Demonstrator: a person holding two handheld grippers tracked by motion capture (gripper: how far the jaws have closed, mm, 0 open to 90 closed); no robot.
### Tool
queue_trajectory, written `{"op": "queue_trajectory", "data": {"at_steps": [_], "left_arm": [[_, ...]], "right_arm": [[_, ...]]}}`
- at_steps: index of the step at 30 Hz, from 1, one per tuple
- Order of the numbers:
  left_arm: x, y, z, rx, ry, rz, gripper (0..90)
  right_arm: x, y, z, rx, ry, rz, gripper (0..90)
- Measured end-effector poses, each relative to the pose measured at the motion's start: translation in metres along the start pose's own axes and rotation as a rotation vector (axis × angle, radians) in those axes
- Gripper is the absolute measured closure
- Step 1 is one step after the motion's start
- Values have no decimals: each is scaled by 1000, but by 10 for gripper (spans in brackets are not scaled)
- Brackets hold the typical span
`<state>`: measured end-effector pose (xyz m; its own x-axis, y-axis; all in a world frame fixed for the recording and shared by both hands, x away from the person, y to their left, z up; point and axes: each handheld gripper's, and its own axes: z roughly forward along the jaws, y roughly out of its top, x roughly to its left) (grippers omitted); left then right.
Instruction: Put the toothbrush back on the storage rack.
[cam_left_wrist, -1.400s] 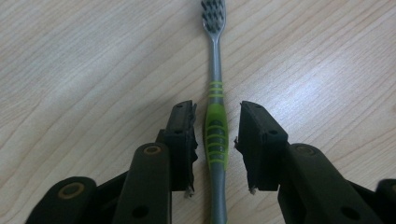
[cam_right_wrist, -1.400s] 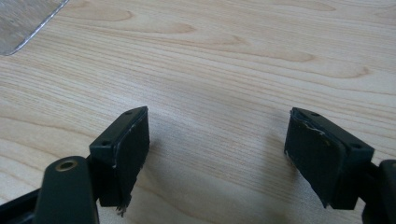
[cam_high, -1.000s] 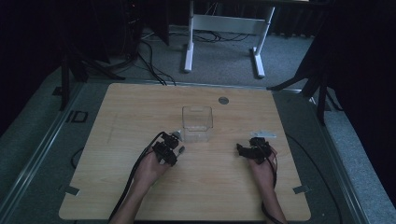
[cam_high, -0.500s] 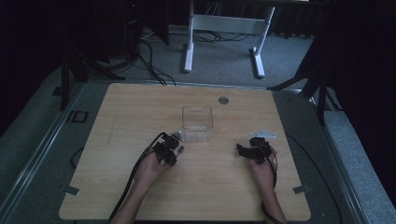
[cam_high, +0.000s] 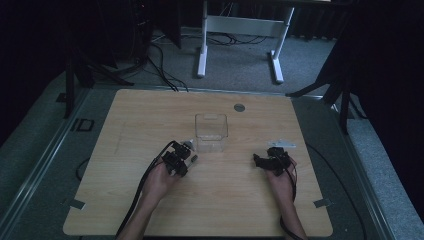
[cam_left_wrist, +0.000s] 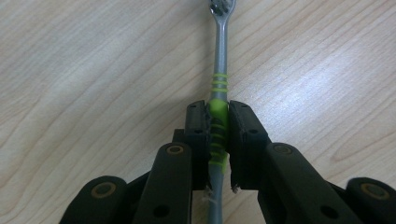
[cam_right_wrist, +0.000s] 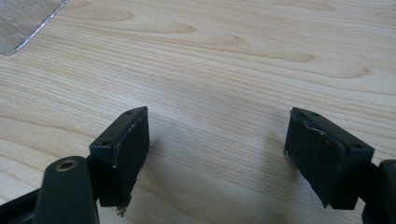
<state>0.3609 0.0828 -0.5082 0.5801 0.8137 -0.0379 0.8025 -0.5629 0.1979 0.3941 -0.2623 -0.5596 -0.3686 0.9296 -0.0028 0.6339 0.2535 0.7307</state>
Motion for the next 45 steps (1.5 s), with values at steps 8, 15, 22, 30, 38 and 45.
{"op": "queue_trajectory", "data": {"at_steps": [8, 15, 22, 30, 38, 45], "left_arm": [[4, -2, -12, -41, 8, -15, 790], [8, -4, -19, -72, 12, -29, 790], [12, -5, -23, -99, 17, -43, 790], [13, -7, -26, -124, 29, -56, 790], [15, -8, -29, -149, 38, -68, 789], [16, -8, -31, -168, 46, -77, 790]], "right_arm": [[0, 0, 0, 0, 0, 0, 220], [0, 0, 0, 0, 0, 0, 220], [0, 0, 0, 0, 0, 1, 220], [0, 0, 0, 0, 0, 1, 220], [0, 0, 0, 0, 0, 1, 220], [0, 0, 0, 0, 0, 0, 220]]}}
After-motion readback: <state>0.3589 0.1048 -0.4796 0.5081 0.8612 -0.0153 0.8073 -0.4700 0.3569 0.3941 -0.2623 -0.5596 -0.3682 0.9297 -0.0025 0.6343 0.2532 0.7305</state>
